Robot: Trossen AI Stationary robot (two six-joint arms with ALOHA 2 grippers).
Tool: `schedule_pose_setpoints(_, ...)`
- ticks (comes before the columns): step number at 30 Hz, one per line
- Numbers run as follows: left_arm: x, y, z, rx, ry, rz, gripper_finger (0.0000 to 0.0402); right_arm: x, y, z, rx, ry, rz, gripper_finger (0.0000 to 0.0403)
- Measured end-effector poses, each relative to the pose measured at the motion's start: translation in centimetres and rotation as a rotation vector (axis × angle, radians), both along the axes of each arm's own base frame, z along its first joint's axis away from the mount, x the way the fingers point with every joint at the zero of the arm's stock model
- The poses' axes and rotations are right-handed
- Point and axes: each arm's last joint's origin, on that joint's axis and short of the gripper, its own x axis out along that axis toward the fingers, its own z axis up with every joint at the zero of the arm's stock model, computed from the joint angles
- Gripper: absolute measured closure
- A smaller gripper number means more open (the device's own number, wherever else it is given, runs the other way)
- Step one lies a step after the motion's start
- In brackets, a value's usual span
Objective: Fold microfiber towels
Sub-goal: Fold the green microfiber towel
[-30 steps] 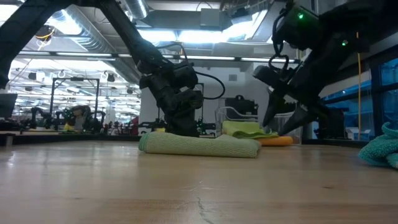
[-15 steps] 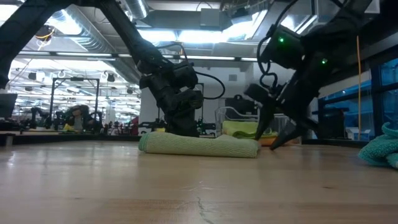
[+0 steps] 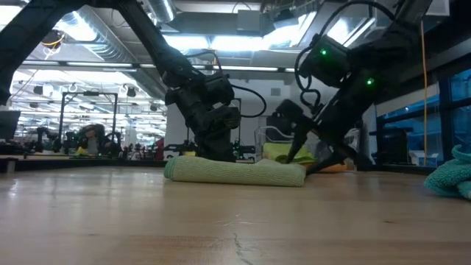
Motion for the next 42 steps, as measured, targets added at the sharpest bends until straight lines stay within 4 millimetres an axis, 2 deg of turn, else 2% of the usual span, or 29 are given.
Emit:
schedule_pose_setpoints(5, 0.04, -0.07, 0.0, 0.0, 0.0, -0.002, 0.0239, 0.16, -0.08, 0.01, -0.036, -0.015, 0.007, 0.0229)
schedule_pose_setpoints(14, 0.03, -0.07, 0.0, 0.001, 0.001, -0.002, 0.0239, 0.0, 0.01, -0.12, -0.035, 0.006, 0.018, 0.0295)
schedule_pose_setpoints(17, 0.03, -0.07, 0.0, 0.001, 0.001, -0.002, 0.0239, -0.03, 0.01, -0.16, -0.092, 0.043, 0.081, 0.0316)
schedule_pose_setpoints(23, 0.03, -0.07, 0.0, 0.0, 0.001, -0.001, 0.0239, 0.18, -0.07, -0.06, -0.219, 0.091, 0.214, 0.039)
schedule_pose_setpoints(31, -0.11, -0.12, -0.09, 0.033, 0.01, -0.045, 0.0243, 0.38, -0.05, 0.1, -0.296, 0.101, 0.241, 0.0396)
schedule_pose_setpoints(35, -0.04, 0.02, -0.09, 0.077, 0.028, -0.006, 0.029, 0.42, -0.06, 0.18, -0.301, 0.094, 0.239, 0.0396)
schedule_pose_setpoints(39, 0.15, 0.41, 0.01, 0.132, 0.024, 0.046, 0.0377, 0.47, 0.04, 0.23, -0.306, 0.092, 0.248, 0.0398)
schedule_pose_setpoints(42, 0.28, 0.46, 0.08, 0.139, 0.01, 0.056, 0.0392, 0.54, 0.29, 0.27, -0.318, 0.095, 0.271, 0.0397)
